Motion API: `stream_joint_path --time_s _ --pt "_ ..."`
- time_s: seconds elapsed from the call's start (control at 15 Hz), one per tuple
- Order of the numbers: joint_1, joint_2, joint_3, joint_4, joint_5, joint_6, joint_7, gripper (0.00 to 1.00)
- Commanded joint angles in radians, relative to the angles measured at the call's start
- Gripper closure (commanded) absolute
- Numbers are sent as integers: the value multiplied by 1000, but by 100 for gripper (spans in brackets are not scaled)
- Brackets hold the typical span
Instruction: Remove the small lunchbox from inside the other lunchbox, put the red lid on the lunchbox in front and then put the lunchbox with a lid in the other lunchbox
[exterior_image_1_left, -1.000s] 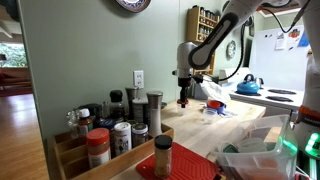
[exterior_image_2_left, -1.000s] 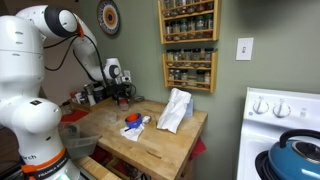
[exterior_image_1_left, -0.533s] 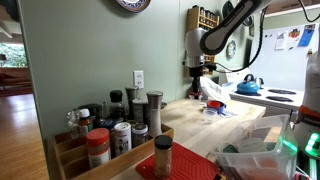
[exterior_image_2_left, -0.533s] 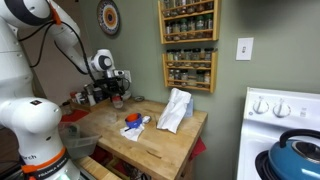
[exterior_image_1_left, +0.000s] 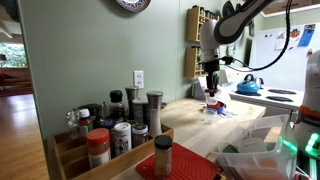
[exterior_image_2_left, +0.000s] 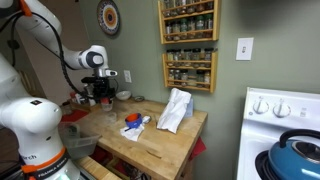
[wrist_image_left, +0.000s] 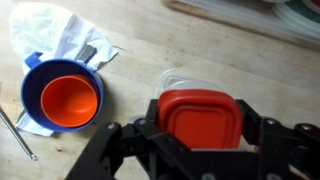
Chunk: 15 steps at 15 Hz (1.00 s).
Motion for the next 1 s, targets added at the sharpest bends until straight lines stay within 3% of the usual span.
stream_joint_path --time_s 0.0,0.67,0.93 --pt "3 -28 -3 -65 59 17 7 50" --pt "-11 15 -1 -105 79 196 64 50" --pt "-18 33 -3 -115 73 218 80 50"
